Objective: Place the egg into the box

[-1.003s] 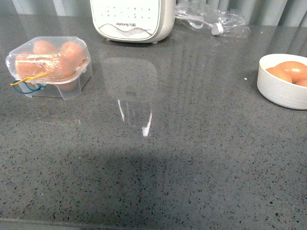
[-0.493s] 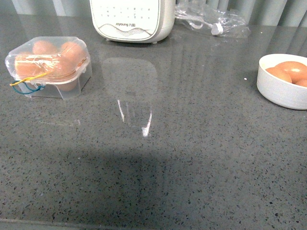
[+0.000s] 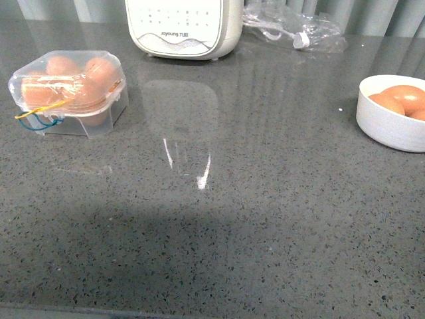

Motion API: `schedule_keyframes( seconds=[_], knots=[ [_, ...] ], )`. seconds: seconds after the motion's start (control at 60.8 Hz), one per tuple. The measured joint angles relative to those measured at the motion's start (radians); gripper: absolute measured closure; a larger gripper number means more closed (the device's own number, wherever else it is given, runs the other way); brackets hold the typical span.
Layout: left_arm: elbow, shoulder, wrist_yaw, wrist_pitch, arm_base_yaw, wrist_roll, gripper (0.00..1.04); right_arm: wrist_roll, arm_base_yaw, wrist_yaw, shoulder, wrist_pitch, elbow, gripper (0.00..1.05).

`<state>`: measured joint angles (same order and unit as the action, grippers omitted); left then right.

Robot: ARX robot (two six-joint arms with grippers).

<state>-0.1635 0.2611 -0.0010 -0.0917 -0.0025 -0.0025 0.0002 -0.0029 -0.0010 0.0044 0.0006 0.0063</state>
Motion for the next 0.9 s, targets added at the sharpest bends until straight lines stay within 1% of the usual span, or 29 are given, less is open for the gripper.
schedule_keyframes(
  seconds=[0.23, 0.279, 0.345, 0.904],
  knots=[
    [0.053, -0.058, 0.0, 0.005, 0.0, 0.0, 1.01, 0.0, 0.0, 0.0, 0.0, 0.0, 0.0, 0.07],
    [0.058, -0.116, 0.0, 0.073, 0.0, 0.0, 1.01, 0.0, 0.0, 0.0, 0.0, 0.0, 0.0, 0.07],
    [0.076, -0.164, 0.001, 0.1, 0.0, 0.0, 1.01, 0.0, 0.0, 0.0, 0.0, 0.0, 0.0, 0.07],
    [0.135, -0.256, 0.002, 0.094, 0.0, 0.0, 1.01, 0.0, 0.0, 0.0, 0.0, 0.0, 0.0, 0.07]
  ],
)
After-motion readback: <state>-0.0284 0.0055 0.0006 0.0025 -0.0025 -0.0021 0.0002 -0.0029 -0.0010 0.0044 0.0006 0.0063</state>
